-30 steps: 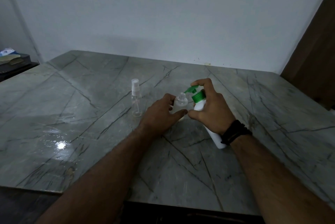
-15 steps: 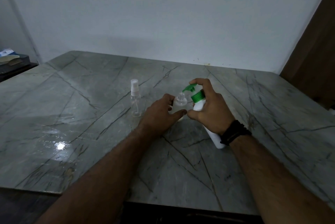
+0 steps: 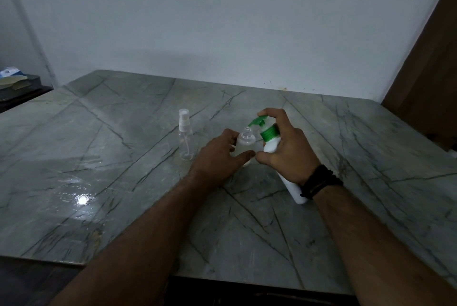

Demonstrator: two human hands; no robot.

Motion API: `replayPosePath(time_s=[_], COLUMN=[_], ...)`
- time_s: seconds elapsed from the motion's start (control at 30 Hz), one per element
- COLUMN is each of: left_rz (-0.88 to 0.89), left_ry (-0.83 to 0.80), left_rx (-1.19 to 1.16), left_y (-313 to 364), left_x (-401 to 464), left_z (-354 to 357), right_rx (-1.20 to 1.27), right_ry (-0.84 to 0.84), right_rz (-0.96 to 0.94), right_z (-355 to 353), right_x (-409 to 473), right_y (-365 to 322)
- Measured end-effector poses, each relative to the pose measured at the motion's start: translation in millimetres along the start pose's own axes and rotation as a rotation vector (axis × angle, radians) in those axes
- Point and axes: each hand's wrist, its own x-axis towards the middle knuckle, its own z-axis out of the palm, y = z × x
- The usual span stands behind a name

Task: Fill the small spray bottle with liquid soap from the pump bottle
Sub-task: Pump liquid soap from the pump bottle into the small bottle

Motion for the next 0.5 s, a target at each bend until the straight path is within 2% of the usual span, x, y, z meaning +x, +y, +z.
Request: replayPosePath(time_s=[0.5], left_rz=[-0.011], left_ry=[-0.019], left_rx=[0.011], left_y=[-4.0], left_x=[3.0], left_z=[2.1], right_rx=[0.016], right_ry=[-0.018], right_rz=[0.019], right_z=[-0.1], right_x=[1.9], right_y=[3.0])
